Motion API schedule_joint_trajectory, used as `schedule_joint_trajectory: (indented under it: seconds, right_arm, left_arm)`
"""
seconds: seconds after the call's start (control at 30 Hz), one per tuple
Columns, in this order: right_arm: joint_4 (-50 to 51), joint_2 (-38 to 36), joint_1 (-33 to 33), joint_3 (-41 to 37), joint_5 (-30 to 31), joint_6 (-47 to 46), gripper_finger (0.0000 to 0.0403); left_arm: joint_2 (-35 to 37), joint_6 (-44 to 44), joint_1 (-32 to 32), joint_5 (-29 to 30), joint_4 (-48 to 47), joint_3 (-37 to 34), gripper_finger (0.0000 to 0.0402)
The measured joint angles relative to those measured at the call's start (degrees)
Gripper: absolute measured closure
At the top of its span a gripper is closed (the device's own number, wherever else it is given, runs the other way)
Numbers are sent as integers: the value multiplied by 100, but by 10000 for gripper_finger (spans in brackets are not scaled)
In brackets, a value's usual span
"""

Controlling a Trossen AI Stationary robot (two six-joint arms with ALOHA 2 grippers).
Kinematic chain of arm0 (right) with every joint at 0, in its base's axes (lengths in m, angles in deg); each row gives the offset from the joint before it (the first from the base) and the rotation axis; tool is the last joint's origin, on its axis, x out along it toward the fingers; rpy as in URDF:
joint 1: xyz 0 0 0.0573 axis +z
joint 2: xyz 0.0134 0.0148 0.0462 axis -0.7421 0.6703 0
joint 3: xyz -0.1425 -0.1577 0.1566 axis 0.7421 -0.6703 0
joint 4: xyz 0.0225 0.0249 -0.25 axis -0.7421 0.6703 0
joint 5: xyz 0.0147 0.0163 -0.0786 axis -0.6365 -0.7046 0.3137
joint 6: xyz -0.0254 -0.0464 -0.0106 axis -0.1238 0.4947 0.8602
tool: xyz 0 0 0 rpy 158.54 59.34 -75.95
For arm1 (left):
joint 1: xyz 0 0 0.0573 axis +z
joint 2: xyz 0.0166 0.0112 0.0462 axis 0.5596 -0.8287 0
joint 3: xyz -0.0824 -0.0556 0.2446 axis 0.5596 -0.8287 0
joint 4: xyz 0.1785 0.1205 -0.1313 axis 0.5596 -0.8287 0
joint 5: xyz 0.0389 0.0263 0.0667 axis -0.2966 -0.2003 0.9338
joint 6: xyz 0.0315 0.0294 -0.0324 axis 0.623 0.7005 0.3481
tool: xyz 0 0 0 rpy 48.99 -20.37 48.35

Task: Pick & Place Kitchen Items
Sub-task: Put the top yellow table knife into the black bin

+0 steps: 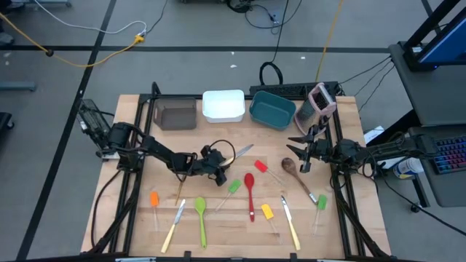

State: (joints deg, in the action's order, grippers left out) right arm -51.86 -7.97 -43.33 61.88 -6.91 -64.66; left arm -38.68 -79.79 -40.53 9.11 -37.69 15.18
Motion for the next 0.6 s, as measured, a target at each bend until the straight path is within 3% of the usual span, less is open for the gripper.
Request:
schedule_joint_trajectory:
  seconds: [0.6]
  right_arm:
    - [2,0,1,0,-1,0,289]
  left_arm:
    - [2,151,0,6,-446,7,225]
